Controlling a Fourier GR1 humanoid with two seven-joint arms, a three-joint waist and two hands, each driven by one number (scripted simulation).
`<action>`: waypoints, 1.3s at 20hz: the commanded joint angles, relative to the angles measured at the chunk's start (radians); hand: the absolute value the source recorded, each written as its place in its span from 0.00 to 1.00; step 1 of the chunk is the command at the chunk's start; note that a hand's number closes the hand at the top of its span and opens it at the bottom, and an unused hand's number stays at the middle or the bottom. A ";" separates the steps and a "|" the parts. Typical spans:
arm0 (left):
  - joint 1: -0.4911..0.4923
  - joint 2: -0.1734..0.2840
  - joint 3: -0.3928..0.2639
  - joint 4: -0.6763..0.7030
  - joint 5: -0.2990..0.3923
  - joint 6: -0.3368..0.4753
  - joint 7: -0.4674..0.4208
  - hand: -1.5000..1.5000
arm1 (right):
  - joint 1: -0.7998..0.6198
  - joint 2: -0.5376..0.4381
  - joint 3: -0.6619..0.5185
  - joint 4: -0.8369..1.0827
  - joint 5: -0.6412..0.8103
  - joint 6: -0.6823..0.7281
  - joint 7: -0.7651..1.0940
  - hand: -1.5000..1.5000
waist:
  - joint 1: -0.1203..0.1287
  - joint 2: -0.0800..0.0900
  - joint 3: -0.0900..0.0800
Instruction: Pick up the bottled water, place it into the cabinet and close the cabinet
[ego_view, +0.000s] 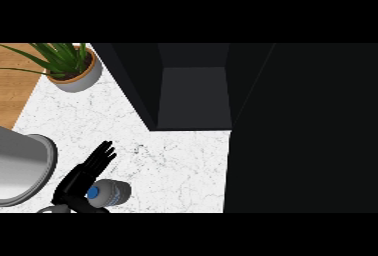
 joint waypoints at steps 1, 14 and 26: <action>-0.026 0.030 -0.014 0.123 -0.027 -0.090 -0.161 0.00 | 0.040 -0.007 0.009 0.031 0.029 0.027 -0.053 0.00 | -0.004 0.000 0.000; -0.101 -0.054 -0.054 0.239 0.025 -0.143 -0.136 0.00 | -0.059 0.012 -0.007 0.049 0.003 -0.014 -0.006 0.00 | -0.004 0.003 -0.001; -0.074 -0.064 -0.100 0.184 0.078 -0.226 -0.080 0.00 | -0.074 -0.003 -0.017 0.048 -0.025 -0.008 0.021 0.00 | 0.006 0.000 0.000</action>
